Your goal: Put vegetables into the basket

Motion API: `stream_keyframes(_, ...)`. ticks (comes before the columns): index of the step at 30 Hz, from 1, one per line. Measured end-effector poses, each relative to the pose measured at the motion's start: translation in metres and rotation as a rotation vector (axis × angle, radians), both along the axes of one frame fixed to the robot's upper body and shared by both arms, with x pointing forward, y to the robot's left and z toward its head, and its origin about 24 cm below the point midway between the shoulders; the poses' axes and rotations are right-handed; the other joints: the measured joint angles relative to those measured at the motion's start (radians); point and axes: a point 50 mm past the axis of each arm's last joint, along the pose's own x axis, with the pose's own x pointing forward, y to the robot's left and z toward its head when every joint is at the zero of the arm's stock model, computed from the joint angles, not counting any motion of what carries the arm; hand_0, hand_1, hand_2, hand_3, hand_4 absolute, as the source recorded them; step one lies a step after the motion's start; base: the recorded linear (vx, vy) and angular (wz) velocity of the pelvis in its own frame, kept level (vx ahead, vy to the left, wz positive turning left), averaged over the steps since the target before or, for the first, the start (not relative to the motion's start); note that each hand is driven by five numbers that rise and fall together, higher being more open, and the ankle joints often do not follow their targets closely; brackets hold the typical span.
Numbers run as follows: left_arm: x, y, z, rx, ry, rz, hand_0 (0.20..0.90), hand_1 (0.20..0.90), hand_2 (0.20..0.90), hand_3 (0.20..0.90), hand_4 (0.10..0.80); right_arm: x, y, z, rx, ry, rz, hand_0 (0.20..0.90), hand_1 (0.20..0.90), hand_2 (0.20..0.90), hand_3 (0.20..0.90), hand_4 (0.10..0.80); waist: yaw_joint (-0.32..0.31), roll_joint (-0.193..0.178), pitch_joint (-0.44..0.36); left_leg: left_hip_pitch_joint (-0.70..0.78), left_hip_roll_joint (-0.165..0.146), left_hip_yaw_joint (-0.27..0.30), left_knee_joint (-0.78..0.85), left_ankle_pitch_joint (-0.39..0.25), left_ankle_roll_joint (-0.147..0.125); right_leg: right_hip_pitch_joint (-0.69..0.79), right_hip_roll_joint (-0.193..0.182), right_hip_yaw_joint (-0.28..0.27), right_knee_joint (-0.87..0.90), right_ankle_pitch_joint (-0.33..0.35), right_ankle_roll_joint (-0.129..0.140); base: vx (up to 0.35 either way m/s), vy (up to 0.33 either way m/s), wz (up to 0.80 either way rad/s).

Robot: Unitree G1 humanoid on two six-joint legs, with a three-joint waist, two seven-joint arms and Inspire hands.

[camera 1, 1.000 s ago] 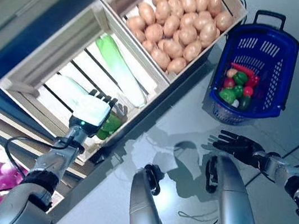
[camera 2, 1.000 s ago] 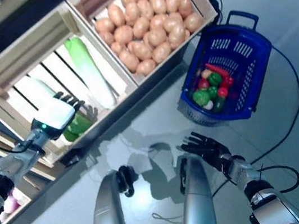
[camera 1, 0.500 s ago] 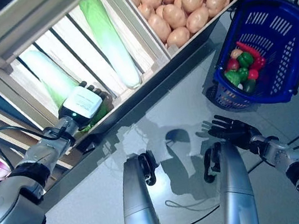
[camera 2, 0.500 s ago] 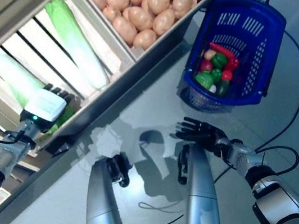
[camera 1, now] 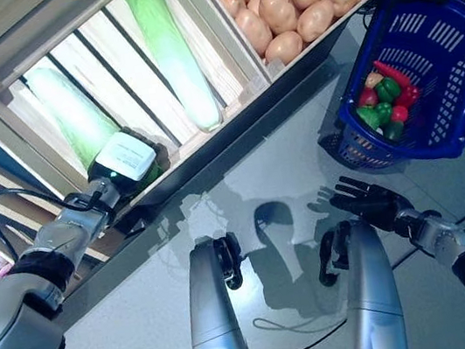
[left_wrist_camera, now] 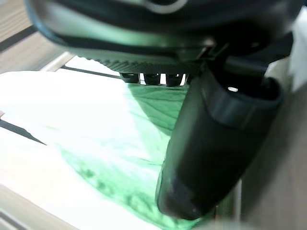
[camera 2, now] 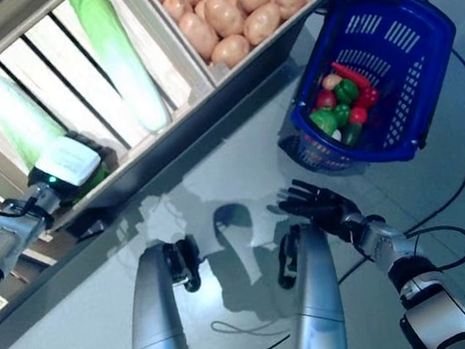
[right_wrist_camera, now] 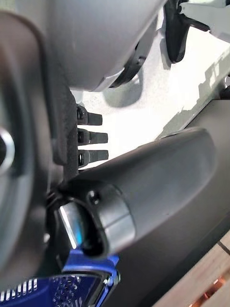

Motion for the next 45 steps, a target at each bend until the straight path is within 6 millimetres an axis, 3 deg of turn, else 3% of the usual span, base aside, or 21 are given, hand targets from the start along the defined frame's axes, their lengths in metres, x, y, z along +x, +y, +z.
stream_keyframes(1, 0.002, -0.002, 0.005, -0.011, -0.017, -0.003, 0.300, 0.300, 0.300, 0.300, 0.400, 0.002, -0.001, 0.003, -0.002, -0.011, -0.002, 0.900, 0.900, 0.900, 0.900, 0.800, 0.001, 0.000, -0.001, -0.018, -0.001, -0.001, 0.008, -0.001, 0.001, -0.016, -0.004, 0.001, 0.004, 0.000, 0.000, 0.000, 0.000, 0.00)
stream_keyframes(7, 0.013, -0.003, 0.034, -0.004, -0.066, 0.074, 0.300, 0.300, 0.300, 0.300, 0.400, 0.005, 0.001, 0.009, -0.003, -0.037, 0.011, 0.900, 0.900, 0.900, 0.900, 0.800, -0.035, -0.022, -0.019, -0.075, 0.003, 0.001, 0.028, -0.024, 0.011, -0.071, -0.006, -0.004, -0.021, 0.000, -0.012, -0.012, -0.040, -0.05)
stream_keyframes(8, 0.012, 0.008, 0.033, 0.007, -0.051, 0.138, 0.300, 0.300, 0.300, 0.300, 0.400, 0.004, -0.001, 0.009, -0.004, -0.040, 0.006, 0.900, 0.900, 0.900, 0.900, 0.800, -0.040, -0.022, -0.021, -0.045, 0.000, -0.021, 0.139, -0.086, 0.016, -0.080, -0.007, -0.004, -0.018, 0.002, -0.014, -0.003, -0.040, -0.03)
stream_keyframes(9, 0.011, 0.012, 0.033, -0.016, -0.053, 0.160, 0.300, 0.300, 0.300, 0.300, 0.400, 0.004, -0.002, 0.010, -0.003, -0.043, 0.002, 0.900, 0.900, 0.900, 0.900, 0.800, -0.038, -0.017, -0.024, 0.004, -0.002, -0.029, 0.117, -0.164, -0.029, -0.085, -0.004, -0.007, -0.020, 0.003, -0.012, 0.002, -0.037, -0.34)
stream_keyframes(14, 0.007, 0.023, 0.024, -0.013, -0.026, 0.198, 0.300, 0.300, 0.300, 0.300, 0.400, -0.005, -0.005, 0.000, 0.013, -0.016, -0.015, 0.900, 0.900, 0.900, 0.900, 0.800, -0.036, -0.018, -0.022, 0.030, 0.010, -0.023, 0.089, -0.163, -0.020, -0.066, -0.009, -0.014, -0.023, 0.021, -0.021, 0.007, -0.030, -0.02)
stream_keyframes(16, 0.007, 0.020, 0.020, -0.008, -0.014, 0.167, 0.300, 0.300, 0.300, 0.300, 0.400, -0.005, -0.005, 0.000, 0.013, -0.016, -0.015, 0.900, 0.900, 0.900, 0.900, 0.800, -0.028, -0.018, -0.022, 0.064, 0.018, -0.022, 0.067, -0.170, -0.032, -0.031, -0.008, -0.035, -0.039, 0.032, -0.038, 0.008, -0.011, 0.03)
stream_keyframes(18, 0.006, 0.020, 0.015, -0.010, 0.007, 0.157, 0.300, 0.300, 0.300, 0.300, 0.400, -0.001, -0.004, 0.004, 0.013, -0.031, -0.012, 0.900, 0.900, 0.900, 0.900, 0.800, -0.030, -0.017, -0.022, 0.115, 0.022, -0.013, 0.026, -0.170, -0.035, 0.017, -0.006, -0.049, -0.071, 0.032, -0.038, 0.032, -0.020, -0.08)
stream_keyframes(23, -0.002, 0.020, -0.008, -0.009, 0.080, 0.101, 0.300, 0.300, 0.300, 0.300, 0.400, -0.002, -0.004, 0.003, 0.012, -0.039, -0.014, 0.900, 0.900, 0.900, 0.900, 0.800, -0.028, -0.010, -0.017, 0.303, 0.030, 0.010, -0.113, -0.158, -0.055, 0.203, 0.000, -0.089, -0.191, 0.032, -0.038, 0.023, -0.032, -0.04)
stream_keyframes(27, -0.003, 0.014, -0.009, -0.031, 0.055, 0.022, 0.300, 0.300, 0.300, 0.300, 0.400, -0.003, -0.004, 0.001, 0.010, -0.052, -0.020, 0.900, 0.900, 0.900, 0.900, 0.800, -0.024, -0.010, -0.017, 0.407, 0.027, 0.031, -0.194, -0.145, -0.062, 0.297, 0.007, -0.092, -0.261, 0.036, -0.032, 0.067, -0.049, -0.02)
stream_keyframes(29, -0.003, 0.010, -0.008, -0.050, 0.042, -0.023, 0.300, 0.300, 0.300, 0.300, 0.400, -0.007, -0.003, -0.005, 0.020, -0.038, -0.024, 0.900, 0.900, 0.900, 0.900, 0.800, -0.020, -0.009, -0.016, 0.458, 0.024, 0.040, -0.240, -0.134, -0.062, 0.343, 0.013, -0.094, -0.298, 0.042, -0.022, 0.092, -0.054, -0.03)
stream_keyframes(33, -0.007, -0.003, -0.007, -0.137, 0.002, -0.175, 0.300, 0.300, 0.300, 0.300, 0.400, -0.029, 0.005, -0.036, 0.056, 0.044, -0.028, 0.900, 0.900, 0.900, 0.900, 0.800, -0.018, -0.007, -0.014, 0.640, 0.018, 0.061, -0.391, -0.096, -0.077, 0.518, 0.025, -0.110, -0.423, 0.062, -0.004, 0.082, -0.096, -0.01)
stream_keyframes(39, -0.009, -0.025, 0.015, -0.298, -0.122, -0.358, 0.300, 0.300, 0.300, 0.300, 0.400, -0.052, 0.014, -0.060, 0.036, 0.068, -0.019, 0.900, 0.900, 0.900, 0.900, 0.800, -0.022, -0.009, -0.014, 0.900, -0.005, 0.085, -0.667, -0.010, -0.084, 0.758, 0.039, -0.150, -0.631, 0.104, 0.009, 0.108, -0.079, 0.04)
stream_keyframes(45, -0.025, -0.023, 0.021, -0.721, -0.227, -0.395, 0.300, 0.300, 0.300, 0.300, 0.400, -0.054, 0.037, -0.049, -0.095, -0.113, 0.108, 0.900, 0.900, 0.900, 0.900, 0.800, -0.031, -0.005, -0.018, 1.176, -0.014, 0.092, -1.000, 0.105, -0.100, 0.995, 0.085, -0.195, -0.873, 0.173, 0.012, 0.163, -0.071, -0.09)
